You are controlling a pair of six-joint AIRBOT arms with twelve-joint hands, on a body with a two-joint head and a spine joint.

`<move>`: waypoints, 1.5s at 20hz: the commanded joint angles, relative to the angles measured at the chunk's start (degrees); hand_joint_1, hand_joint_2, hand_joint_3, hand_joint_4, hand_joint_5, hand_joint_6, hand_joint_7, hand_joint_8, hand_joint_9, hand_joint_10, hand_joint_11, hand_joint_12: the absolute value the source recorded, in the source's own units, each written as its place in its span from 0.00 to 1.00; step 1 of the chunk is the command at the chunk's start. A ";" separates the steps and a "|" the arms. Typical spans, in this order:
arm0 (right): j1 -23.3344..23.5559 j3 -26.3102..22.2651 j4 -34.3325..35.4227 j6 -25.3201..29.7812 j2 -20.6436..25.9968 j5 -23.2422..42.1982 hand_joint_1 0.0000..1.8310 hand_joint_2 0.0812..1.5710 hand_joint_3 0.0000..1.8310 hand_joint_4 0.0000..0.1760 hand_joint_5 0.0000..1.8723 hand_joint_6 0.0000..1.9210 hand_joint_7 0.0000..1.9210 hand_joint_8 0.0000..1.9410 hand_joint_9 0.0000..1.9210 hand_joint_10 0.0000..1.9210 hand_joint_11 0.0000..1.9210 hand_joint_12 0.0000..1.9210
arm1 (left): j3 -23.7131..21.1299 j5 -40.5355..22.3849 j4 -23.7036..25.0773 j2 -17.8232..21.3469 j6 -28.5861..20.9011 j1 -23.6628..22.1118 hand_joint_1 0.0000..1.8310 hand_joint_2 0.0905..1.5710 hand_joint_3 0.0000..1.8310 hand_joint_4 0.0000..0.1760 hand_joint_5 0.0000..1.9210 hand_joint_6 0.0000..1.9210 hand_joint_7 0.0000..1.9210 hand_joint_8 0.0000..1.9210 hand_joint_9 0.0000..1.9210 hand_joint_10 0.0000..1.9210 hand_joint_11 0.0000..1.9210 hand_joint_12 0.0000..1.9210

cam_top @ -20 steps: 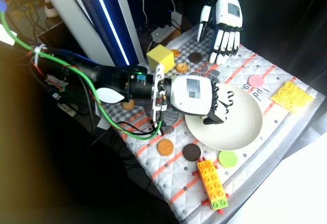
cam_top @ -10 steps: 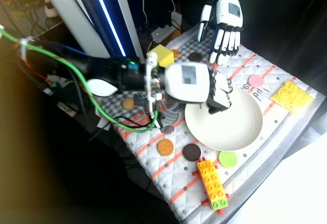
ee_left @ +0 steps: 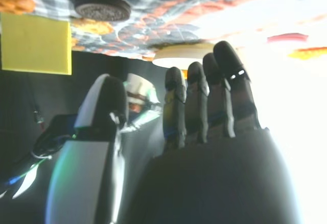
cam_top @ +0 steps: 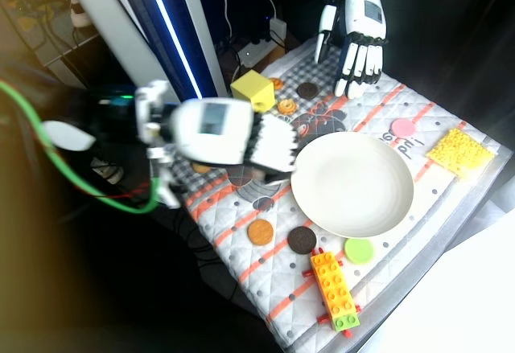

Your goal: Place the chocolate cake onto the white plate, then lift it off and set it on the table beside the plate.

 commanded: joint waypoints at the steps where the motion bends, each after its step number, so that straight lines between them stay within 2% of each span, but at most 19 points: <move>1: -0.55 -0.21 0.45 1.09 0.40 6.94 0.64 0.82 0.00 0.00 0.34 0.68 0.35 0.89 0.35 0.96 0.40 1.00 | -0.27 -6.72 -0.76 0.67 -0.39 -0.46 0.43 0.78 0.00 0.19 0.18 0.00 0.14 0.00 0.05 0.24 0.00 0.57; 3: -3.54 -0.11 0.45 2.63 0.38 6.93 0.64 0.83 0.00 0.00 0.33 0.67 0.36 0.90 0.39 0.99 0.45 1.00 | -0.29 -6.92 -0.75 0.71 -0.39 -0.45 0.43 0.78 0.00 0.13 0.19 0.00 0.14 0.00 0.06 0.24 0.00 0.57; 5: -5.61 0.76 0.46 4.85 0.02 6.93 0.64 0.84 0.00 0.00 0.29 0.71 0.36 0.91 0.46 1.00 0.53 1.00 | -0.27 -7.22 -0.74 0.71 -0.39 -0.48 0.38 0.79 0.00 0.34 0.16 0.00 0.12 0.00 0.04 0.23 0.00 0.53; 7: -6.47 1.13 0.67 4.88 -0.91 6.84 0.64 0.83 0.00 0.00 0.30 0.70 0.37 0.89 0.48 0.97 0.54 1.00 | -0.27 -7.42 -0.75 0.71 -0.39 -0.61 0.33 0.80 0.00 0.32 0.15 0.00 0.13 0.00 0.04 0.24 0.00 0.53; 8: -6.57 1.27 0.69 4.88 -1.24 6.60 0.61 0.83 0.00 0.00 0.30 0.77 0.35 0.84 0.34 0.91 0.39 1.00 | -0.26 -7.53 -0.75 0.71 -0.39 -0.69 0.32 0.81 0.00 0.31 0.15 0.00 0.14 0.00 0.02 0.29 0.00 0.56; 9: -6.57 1.34 0.68 4.88 -1.26 6.26 0.54 0.85 0.00 0.00 0.29 0.83 0.22 0.65 0.20 0.83 0.21 1.00 | -0.21 -7.70 -0.75 0.72 -0.39 -0.76 0.32 0.80 0.00 0.32 0.16 0.00 0.13 0.00 0.01 0.34 0.00 0.57; 10: -6.57 1.36 0.68 4.88 -1.19 6.00 0.44 0.81 0.00 0.00 0.06 0.51 0.10 0.47 0.04 0.66 0.04 0.99 | -0.18 -7.81 -0.75 0.72 -0.39 -0.81 0.30 0.81 0.00 0.39 0.15 0.00 0.13 0.00 0.00 0.34 0.00 0.56; 11: -6.57 1.35 0.71 4.88 -0.83 5.76 0.39 0.78 0.00 0.27 0.01 0.27 0.05 0.35 0.01 0.48 0.01 0.91 | -0.15 -8.01 -0.74 0.73 -0.39 -0.94 0.30 0.81 0.00 0.38 0.16 0.00 0.13 0.00 0.00 0.36 0.00 0.57; 12: -6.57 1.29 0.78 4.88 -0.54 5.50 0.32 0.77 0.00 0.30 0.00 0.05 0.01 0.09 0.00 0.22 0.00 0.80 | -0.17 -8.05 -0.68 0.74 -0.38 -1.18 0.30 0.82 0.00 0.34 0.15 0.00 0.13 0.00 0.00 0.36 0.00 0.57; 14: -6.67 0.94 0.85 4.88 0.23 5.37 0.22 0.77 0.00 0.27 0.00 0.00 0.00 0.00 0.00 0.01 0.00 0.34 | -0.19 -8.46 -0.66 0.83 -0.38 -1.34 0.31 0.81 0.00 0.32 0.15 0.00 0.13 0.00 0.00 0.38 0.00 0.58; 15: -6.71 0.59 0.85 4.88 0.81 5.37 0.20 0.76 0.00 0.09 0.00 0.00 0.00 0.00 0.00 0.00 0.00 0.07 | -0.22 -8.69 -0.66 0.85 -0.38 -1.38 0.32 0.81 0.00 0.32 0.15 0.00 0.13 0.00 0.00 0.39 0.00 0.59; 16: -6.86 0.16 0.83 4.88 1.77 5.37 0.19 0.75 0.00 0.01 0.00 0.00 0.00 0.00 0.00 0.00 0.00 0.01 | -0.22 -8.95 -0.67 0.85 -0.38 -1.42 0.32 0.81 0.00 0.33 0.15 0.00 0.13 0.00 0.00 0.38 0.00 0.60; 20: -7.17 -0.90 0.83 4.88 4.01 5.62 0.20 0.72 0.00 0.09 0.00 0.00 0.00 0.00 0.00 0.00 0.00 0.00 | -0.33 -9.25 -0.72 1.14 -0.39 -1.44 0.30 0.81 0.00 0.35 0.11 0.00 0.10 0.00 0.00 0.35 0.00 0.60; 21: -7.17 -1.27 0.82 4.87 4.56 5.93 0.22 0.72 0.00 0.20 0.00 0.00 0.00 0.00 0.00 0.00 0.00 0.00 | -0.38 -9.45 -0.73 1.29 -0.39 -1.44 0.30 0.81 0.00 0.37 0.10 0.00 0.10 0.00 0.00 0.33 0.00 0.57; 25: -8.64 -3.51 0.90 4.86 7.88 9.74 0.26 0.71 0.00 0.10 0.00 0.00 0.00 0.00 0.00 0.00 0.02 0.01 | -0.56 -10.57 -0.88 1.92 -0.39 -1.50 0.28 0.80 0.00 0.50 0.05 0.00 0.06 0.00 0.00 0.18 0.00 0.44; 26: -9.24 -4.03 1.17 4.86 8.59 11.24 0.23 0.70 0.00 0.35 0.00 0.00 0.00 0.00 0.00 0.00 0.02 0.01 | -0.58 -11.01 -1.05 2.07 -0.39 -1.49 0.24 0.81 0.00 0.49 0.03 0.00 0.04 0.00 0.00 0.11 0.00 0.38; 27: -9.99 -4.46 1.59 4.86 9.18 12.84 0.21 0.69 0.00 0.45 0.00 0.00 0.00 0.00 0.00 0.00 0.02 0.01 | -0.56 -11.45 -1.32 2.20 -0.39 -1.53 0.22 0.81 0.00 0.46 0.01 0.00 0.02 0.00 0.01 0.03 0.00 0.21; 29: -11.61 -5.02 3.51 4.78 9.86 16.77 0.22 0.70 0.00 0.58 0.00 0.00 0.00 0.00 0.00 0.00 0.00 0.00 | -0.23 -12.21 -2.11 2.21 -0.39 -1.77 0.25 0.78 0.00 0.37 0.00 0.00 0.01 0.00 0.00 0.00 0.00 0.14; 30: -12.19 -5.11 4.44 4.70 9.87 18.25 0.23 0.68 0.00 0.28 0.00 0.00 0.00 0.00 0.00 0.00 0.00 0.00 | 0.04 -12.62 -2.68 2.17 -0.39 -1.89 0.25 0.77 0.00 0.22 0.00 0.00 0.01 0.00 0.01 0.00 0.00 0.21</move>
